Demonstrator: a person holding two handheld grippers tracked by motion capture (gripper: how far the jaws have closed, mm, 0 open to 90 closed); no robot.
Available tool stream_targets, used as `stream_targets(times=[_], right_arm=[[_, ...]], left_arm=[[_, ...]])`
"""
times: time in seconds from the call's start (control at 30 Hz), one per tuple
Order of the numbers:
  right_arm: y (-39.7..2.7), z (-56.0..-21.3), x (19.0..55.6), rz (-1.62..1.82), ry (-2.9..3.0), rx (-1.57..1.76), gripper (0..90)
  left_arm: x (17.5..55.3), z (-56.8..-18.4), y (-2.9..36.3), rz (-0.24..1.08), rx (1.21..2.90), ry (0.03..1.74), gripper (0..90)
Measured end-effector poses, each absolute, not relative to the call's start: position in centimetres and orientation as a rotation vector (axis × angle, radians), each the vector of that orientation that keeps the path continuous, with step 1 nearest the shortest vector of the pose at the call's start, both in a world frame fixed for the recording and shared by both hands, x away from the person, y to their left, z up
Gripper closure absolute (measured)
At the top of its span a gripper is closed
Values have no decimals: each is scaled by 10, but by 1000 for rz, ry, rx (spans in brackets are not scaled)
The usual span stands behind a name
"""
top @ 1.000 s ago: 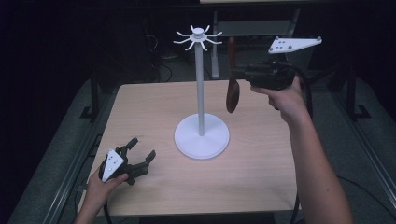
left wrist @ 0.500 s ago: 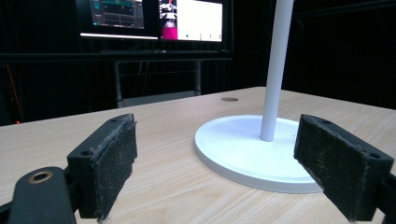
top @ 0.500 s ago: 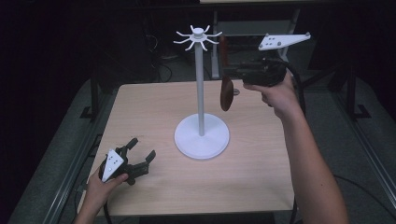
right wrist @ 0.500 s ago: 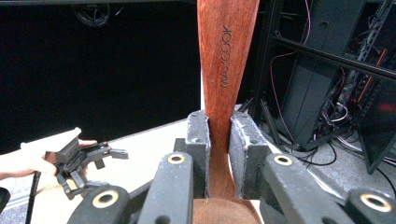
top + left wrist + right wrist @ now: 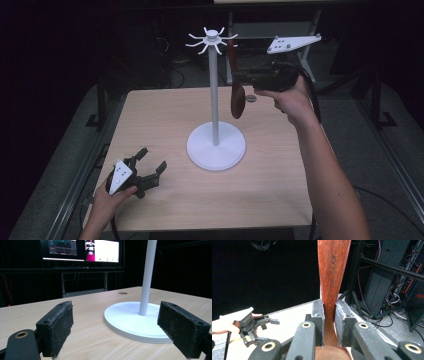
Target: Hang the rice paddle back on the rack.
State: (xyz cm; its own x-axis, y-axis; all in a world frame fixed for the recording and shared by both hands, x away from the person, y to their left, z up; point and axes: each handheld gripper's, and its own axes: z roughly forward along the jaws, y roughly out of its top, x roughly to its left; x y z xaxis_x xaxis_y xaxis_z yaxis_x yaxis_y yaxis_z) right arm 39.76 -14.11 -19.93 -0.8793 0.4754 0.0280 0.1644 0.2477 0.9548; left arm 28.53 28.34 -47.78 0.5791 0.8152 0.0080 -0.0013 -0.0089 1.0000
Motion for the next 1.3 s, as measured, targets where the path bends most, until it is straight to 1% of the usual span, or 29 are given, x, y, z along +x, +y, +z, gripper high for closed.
stream_targets(times=[0.17,0.3,0.77,1.07,1.3], right_arm=[[-141,-201,398,1676,2249,596,779],[-142,-201,397,1678,2244,595,757],[-157,-211,391,1653,2221,634,533],[-175,-229,385,1610,2254,704,431],[-192,-251,386,1561,2252,795,389]], left_arm=[[285,-478,283,749,1448,739,127],[285,-478,283,749,1449,739,127],[285,-478,283,747,1446,743,127],[285,-478,283,749,1444,746,127],[286,-478,283,752,1443,746,127]])
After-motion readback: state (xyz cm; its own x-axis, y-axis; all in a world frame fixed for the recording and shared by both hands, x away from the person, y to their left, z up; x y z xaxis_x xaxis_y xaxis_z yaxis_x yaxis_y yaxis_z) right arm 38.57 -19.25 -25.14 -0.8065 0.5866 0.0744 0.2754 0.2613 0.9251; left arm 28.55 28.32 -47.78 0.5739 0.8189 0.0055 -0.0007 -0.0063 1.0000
